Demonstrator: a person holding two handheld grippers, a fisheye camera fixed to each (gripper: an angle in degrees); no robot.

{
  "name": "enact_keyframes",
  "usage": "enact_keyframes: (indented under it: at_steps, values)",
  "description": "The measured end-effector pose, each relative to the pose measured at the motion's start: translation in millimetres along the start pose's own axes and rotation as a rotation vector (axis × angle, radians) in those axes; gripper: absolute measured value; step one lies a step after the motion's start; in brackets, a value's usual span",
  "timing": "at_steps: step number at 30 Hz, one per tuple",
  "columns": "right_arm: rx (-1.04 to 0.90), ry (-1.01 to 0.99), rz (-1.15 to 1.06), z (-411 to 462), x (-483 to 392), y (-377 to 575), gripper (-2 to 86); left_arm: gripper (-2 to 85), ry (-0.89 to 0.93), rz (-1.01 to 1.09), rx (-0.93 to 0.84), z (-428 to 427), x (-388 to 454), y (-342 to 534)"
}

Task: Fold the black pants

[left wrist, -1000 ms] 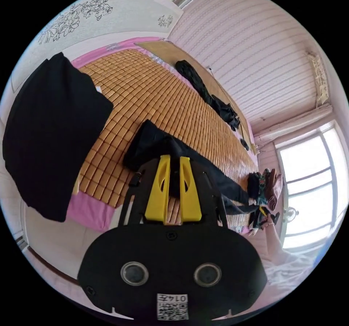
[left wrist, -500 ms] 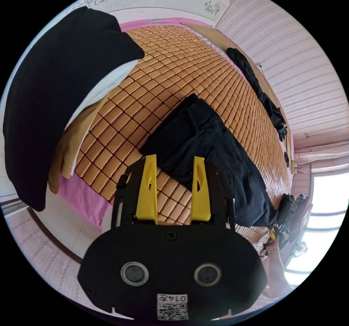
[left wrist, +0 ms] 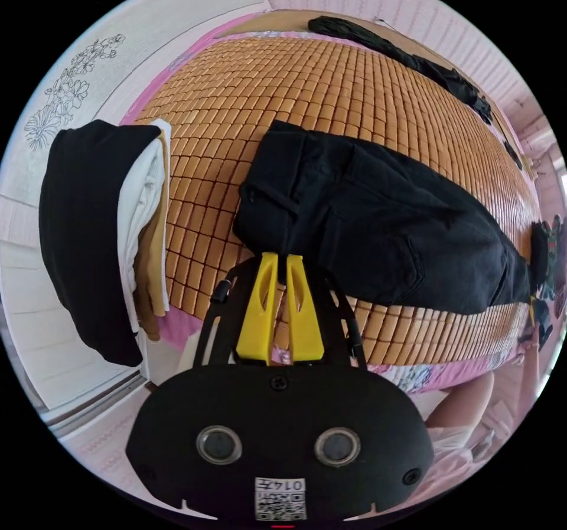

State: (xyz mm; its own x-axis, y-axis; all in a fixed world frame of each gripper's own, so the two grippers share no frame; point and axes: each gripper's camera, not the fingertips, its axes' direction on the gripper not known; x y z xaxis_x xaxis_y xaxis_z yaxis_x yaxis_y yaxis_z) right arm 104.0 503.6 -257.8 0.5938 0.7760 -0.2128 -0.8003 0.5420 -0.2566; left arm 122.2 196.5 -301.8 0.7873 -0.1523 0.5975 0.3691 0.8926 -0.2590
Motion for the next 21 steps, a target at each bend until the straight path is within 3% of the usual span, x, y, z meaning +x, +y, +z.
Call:
enact_keyframes:
  at_steps: [6,9,12,15,21]
  values:
    - [-0.023,-0.008,0.001,-61.7,17.3,47.3,2.5,1.6,0.08,0.099,-0.093,-10.8,6.6,56.1]
    - [-0.072,0.108,0.004,-82.2,21.0,71.1,4.0,5.9,0.124,0.176,-0.096,-23.1,13.8,92.8]
    - [-0.081,0.323,-0.065,-100.8,-0.9,86.9,4.9,7.2,-0.022,0.251,-0.068,-41.6,28.3,119.0]
    - [-0.037,0.446,-0.283,-105.4,-66.7,95.4,6.1,8.2,-0.124,0.302,0.025,-64.8,46.8,133.0]
    - [-0.22,0.107,-0.953,-22.5,-284.3,146.6,9.7,11.6,-0.028,0.279,0.11,-69.6,82.0,115.7]
